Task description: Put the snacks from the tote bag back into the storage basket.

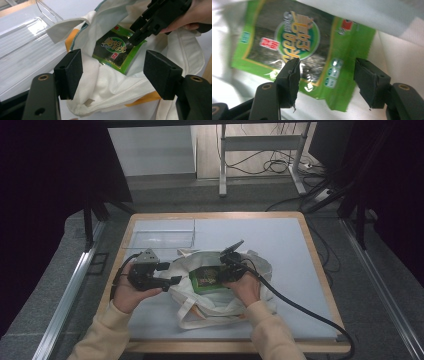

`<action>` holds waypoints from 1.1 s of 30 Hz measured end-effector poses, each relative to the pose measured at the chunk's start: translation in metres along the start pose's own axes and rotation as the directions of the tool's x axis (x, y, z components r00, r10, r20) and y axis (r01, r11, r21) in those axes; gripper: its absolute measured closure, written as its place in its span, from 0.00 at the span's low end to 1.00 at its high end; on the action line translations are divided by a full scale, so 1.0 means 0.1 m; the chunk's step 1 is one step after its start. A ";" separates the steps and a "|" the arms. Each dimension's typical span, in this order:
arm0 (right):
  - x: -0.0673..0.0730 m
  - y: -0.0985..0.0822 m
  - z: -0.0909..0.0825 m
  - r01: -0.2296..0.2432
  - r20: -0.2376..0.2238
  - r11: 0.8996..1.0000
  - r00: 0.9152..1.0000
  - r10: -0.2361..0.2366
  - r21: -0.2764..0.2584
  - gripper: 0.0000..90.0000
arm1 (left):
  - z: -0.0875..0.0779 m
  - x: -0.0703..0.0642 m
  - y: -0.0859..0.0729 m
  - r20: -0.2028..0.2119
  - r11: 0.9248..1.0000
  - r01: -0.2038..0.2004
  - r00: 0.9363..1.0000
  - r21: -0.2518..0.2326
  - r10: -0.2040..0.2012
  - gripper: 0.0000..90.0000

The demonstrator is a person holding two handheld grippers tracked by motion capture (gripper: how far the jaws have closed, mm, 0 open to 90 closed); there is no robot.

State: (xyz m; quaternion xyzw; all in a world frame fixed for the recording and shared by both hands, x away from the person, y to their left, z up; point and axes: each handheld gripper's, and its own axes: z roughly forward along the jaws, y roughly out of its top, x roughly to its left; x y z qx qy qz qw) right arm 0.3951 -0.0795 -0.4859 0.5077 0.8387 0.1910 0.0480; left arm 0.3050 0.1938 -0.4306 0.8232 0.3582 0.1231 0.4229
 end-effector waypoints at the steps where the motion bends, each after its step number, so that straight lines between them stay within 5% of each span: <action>1: -0.02 0.00 0.02 -0.005 0.007 1.000 1.000 0.005 0.012 0.42 | -0.01 0.00 0.00 -0.001 1.000 -0.002 1.000 -0.002 0.002 0.36; 13: -0.08 0.00 0.12 -0.077 -0.030 0.997 0.997 0.078 0.022 0.58 | -0.04 0.02 -0.01 -0.006 1.000 -0.005 1.000 -0.009 0.005 0.36; 20: -0.16 -0.01 0.12 -0.144 -0.113 0.989 0.983 0.145 0.022 0.79 | -0.02 0.01 -0.01 -0.008 1.000 -0.013 1.000 -0.004 0.013 0.36; 25: -0.16 -0.02 0.12 -0.149 -0.126 0.989 0.981 0.149 0.007 0.94 | -0.01 0.01 -0.01 -0.010 1.000 -0.012 1.000 -0.002 0.012 0.36; 33: -0.14 -0.03 0.08 -0.132 -0.119 0.991 0.984 0.131 -0.004 0.97 | -0.01 0.02 -0.01 -0.012 1.000 -0.012 1.000 -0.002 0.012 0.36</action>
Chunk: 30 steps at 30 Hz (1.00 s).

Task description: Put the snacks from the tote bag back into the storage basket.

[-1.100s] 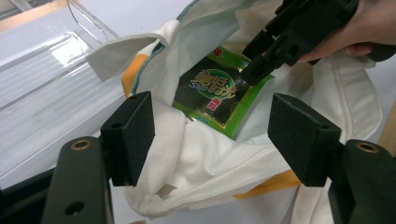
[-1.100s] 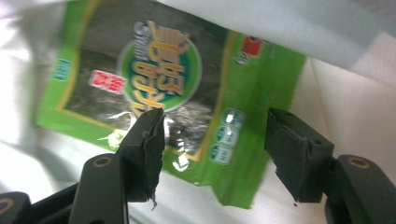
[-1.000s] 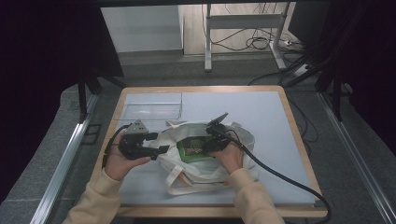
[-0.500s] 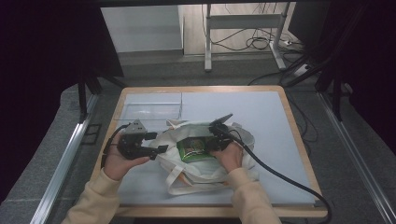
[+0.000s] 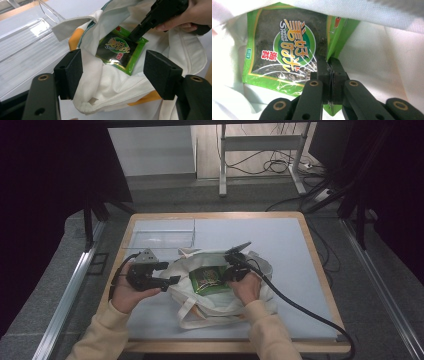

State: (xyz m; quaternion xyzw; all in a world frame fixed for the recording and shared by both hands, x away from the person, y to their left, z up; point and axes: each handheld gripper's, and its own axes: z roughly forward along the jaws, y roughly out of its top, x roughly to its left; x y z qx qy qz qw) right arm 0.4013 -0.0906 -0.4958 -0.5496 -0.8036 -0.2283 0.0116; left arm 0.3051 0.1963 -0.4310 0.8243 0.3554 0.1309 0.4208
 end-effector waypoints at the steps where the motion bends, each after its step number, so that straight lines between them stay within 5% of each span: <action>1: 0.00 -0.01 -0.01 0.006 0.003 1.000 1.000 -0.006 0.000 0.98 | 0.00 0.00 0.00 -0.001 1.000 0.001 1.000 0.000 -0.001 0.36; 14: 0.09 -0.09 -0.31 0.097 0.003 0.995 0.995 -0.097 -0.036 0.99 | 0.01 0.00 0.00 -0.002 1.000 0.002 1.000 0.004 -0.002 0.35; 30: 0.06 -0.24 -0.55 0.140 -0.001 0.988 0.990 -0.140 -0.068 0.99 | 0.02 0.02 -0.01 -0.002 1.000 0.007 1.000 0.007 -0.007 0.35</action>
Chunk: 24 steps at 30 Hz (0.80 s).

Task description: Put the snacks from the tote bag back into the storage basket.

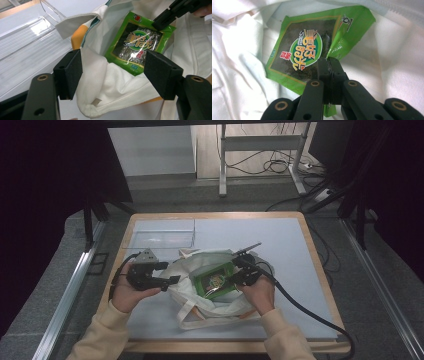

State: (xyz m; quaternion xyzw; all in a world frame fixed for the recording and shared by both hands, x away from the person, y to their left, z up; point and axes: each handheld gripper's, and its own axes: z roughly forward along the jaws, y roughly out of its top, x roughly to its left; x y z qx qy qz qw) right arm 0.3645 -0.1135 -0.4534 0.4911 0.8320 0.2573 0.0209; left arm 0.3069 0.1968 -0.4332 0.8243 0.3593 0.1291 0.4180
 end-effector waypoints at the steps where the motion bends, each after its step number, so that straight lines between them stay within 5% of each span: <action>1: 0.00 0.00 -0.01 0.002 0.000 1.000 1.000 -0.002 -0.002 0.99 | 0.00 0.00 0.00 -0.001 1.000 0.000 1.000 0.000 0.000 0.35; 24: 0.03 -0.22 -0.36 0.040 0.007 0.992 0.999 -0.039 -0.122 0.99 | 0.01 0.00 0.00 -0.001 1.000 0.001 1.000 0.003 -0.001 0.35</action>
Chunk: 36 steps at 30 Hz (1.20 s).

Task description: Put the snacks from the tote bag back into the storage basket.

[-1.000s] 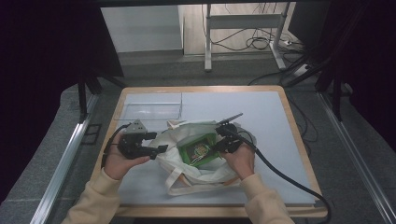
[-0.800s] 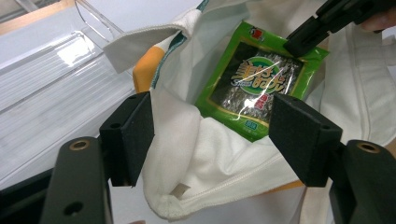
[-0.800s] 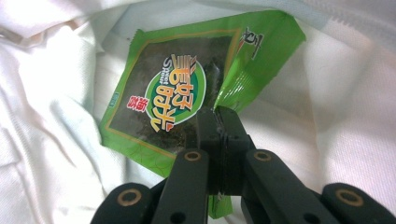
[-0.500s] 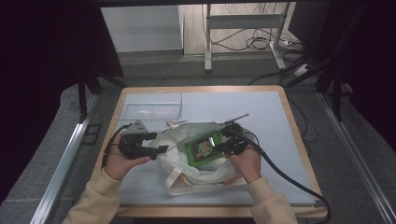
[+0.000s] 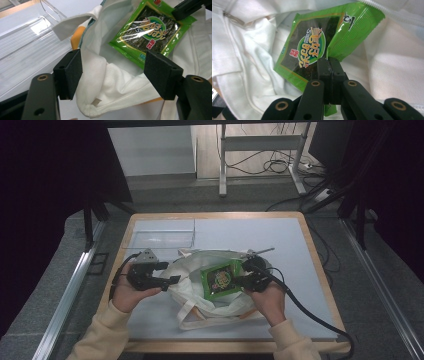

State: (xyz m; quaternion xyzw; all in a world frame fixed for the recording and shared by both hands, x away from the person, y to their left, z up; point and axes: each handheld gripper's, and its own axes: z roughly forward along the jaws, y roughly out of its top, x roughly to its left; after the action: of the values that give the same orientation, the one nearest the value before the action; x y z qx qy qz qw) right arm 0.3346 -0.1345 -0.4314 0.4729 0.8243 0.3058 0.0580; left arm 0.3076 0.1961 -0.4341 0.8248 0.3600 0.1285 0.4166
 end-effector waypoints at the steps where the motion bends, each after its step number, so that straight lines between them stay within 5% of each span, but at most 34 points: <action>1: 0.01 -0.01 -0.02 0.001 -0.002 1.000 1.000 -0.001 -0.007 0.99 | 0.00 0.00 0.00 0.000 1.000 0.000 1.000 0.001 0.000 0.35; 18: 0.06 -0.07 -0.32 0.030 0.005 0.994 1.000 -0.030 -0.104 0.99 | 0.01 0.00 0.00 -0.001 1.000 0.000 1.000 0.001 0.000 0.35; 36: -0.09 0.02 -0.61 0.080 -0.078 0.982 0.992 -0.094 -0.170 1.00 | 0.04 0.01 0.00 0.000 1.000 0.001 1.000 0.010 -0.001 0.35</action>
State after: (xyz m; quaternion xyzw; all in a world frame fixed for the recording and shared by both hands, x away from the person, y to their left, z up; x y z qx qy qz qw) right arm 0.3178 -0.1686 -0.3830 0.4162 0.8175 0.3909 0.0754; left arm 0.3099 0.1942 -0.4364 0.8266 0.3613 0.1267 0.4125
